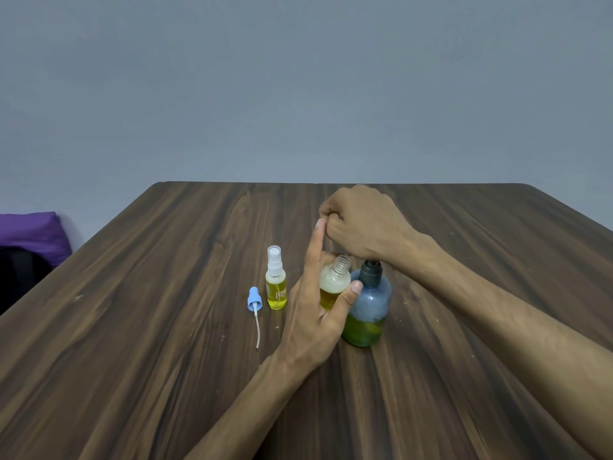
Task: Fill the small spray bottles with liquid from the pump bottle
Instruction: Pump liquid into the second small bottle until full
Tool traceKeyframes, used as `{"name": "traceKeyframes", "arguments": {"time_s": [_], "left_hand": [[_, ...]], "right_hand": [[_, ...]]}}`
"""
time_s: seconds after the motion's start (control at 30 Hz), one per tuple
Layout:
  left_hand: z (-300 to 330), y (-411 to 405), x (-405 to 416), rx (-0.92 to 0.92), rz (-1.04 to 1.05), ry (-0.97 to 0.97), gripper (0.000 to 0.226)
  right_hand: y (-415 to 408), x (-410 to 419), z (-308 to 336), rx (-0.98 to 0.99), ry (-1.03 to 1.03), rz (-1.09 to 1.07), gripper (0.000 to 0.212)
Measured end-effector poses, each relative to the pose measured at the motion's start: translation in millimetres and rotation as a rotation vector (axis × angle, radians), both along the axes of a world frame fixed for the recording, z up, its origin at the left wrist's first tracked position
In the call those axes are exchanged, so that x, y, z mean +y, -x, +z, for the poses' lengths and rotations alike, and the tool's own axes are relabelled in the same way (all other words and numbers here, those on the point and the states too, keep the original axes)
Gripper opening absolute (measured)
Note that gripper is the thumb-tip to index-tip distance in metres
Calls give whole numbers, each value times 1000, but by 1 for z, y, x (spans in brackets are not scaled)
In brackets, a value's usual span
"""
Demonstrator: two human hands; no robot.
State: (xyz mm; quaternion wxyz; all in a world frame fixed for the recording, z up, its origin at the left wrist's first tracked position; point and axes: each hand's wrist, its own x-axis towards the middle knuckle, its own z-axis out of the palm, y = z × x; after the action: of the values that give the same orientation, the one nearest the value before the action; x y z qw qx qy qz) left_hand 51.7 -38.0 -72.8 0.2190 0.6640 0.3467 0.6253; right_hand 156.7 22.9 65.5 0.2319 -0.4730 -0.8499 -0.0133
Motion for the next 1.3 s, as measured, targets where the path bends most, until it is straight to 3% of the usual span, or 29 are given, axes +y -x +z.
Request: {"name": "traceKeyframes", "arguments": {"time_s": [0.13, 0.27, 0.4, 0.6, 0.73, 0.87, 1.0, 1.17, 1.3], "left_hand": [[2, 0, -1, -34, -40, 10, 91], [0, 0, -1, 2, 19, -35, 90], [2, 0, 0, -29, -48, -8, 91], [2, 0, -2, 10, -3, -38, 92], [4, 0, -1, -17, -39, -5, 90], [0, 0, -1, 4, 10, -41, 90], [4, 0, -1, -48, -56, 5, 91], [2, -1, -1, -7, -11, -44, 92], [3, -1, -1, -48, -55, -12, 93]], "right_hand": [[0, 0, -6, -73, 39, -28, 35], [0, 0, 1, 17, -4, -13, 26], [1, -1, -4, -69, 35, -27, 38], [-1, -1, 1, 1, 42, -20, 25], [1, -2, -5, -72, 53, -26, 37], [0, 0, 1, 5, 13, -10, 26], [1, -1, -5, -82, 70, -32, 32], [-2, -1, 2, 15, 47, -13, 23], [1, -1, -5, -80, 56, -34, 31]]}}
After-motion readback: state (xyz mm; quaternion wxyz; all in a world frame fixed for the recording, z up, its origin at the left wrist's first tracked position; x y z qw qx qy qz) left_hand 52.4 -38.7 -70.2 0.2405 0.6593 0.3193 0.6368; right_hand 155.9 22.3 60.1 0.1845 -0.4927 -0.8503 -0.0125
